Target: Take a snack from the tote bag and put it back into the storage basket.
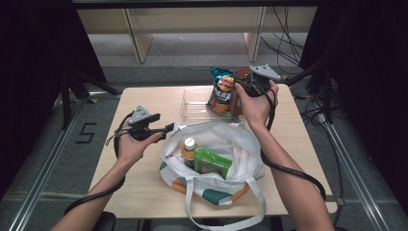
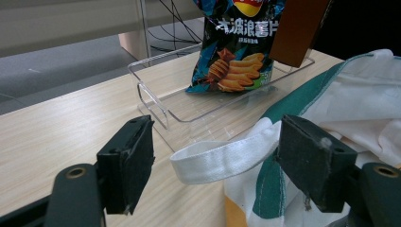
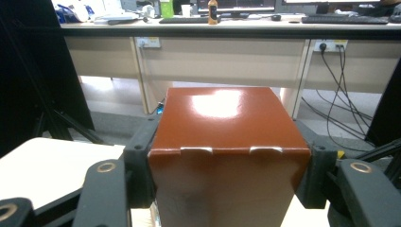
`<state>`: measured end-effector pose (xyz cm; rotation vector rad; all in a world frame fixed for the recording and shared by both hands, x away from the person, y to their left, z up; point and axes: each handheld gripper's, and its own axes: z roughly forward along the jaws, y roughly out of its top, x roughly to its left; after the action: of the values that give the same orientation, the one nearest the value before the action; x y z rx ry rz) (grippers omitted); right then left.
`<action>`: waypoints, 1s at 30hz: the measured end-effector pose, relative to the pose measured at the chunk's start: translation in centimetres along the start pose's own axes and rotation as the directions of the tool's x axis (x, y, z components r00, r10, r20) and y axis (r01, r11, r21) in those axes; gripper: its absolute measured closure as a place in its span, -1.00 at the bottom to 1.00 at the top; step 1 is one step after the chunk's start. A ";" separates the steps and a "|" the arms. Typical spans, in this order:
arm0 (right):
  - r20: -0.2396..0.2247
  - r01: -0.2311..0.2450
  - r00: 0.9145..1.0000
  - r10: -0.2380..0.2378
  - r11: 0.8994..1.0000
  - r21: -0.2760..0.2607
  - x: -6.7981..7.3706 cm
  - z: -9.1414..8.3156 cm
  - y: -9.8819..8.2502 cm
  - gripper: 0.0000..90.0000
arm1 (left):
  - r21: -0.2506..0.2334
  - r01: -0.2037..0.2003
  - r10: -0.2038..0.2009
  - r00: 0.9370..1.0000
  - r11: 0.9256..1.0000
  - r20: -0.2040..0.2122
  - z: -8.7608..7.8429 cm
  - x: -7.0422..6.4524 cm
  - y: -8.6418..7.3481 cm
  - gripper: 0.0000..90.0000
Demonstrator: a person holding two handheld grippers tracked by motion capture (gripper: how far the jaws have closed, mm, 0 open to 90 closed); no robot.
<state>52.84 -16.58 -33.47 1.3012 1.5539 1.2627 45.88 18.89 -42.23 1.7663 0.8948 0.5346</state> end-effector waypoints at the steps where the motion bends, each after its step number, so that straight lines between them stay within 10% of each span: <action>1: 0.004 0.005 1.000 -0.005 1.000 0.002 0.1 0.0 0.0 -0.13 | 0.000 -0.001 0.001 1.000 1.000 0.000 0.0 0.0 0.0 -0.41; 30: 0.039 -0.005 0.999 0.006 1.000 -0.011 0.2 0.9 -0.4 -0.13 | 0.000 0.001 -0.001 1.000 1.000 -0.001 0.0 0.0 -0.1 -0.41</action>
<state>53.50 -16.18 -34.03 1.3165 1.5155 1.2407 45.87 18.89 -42.30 1.7663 0.8960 0.5350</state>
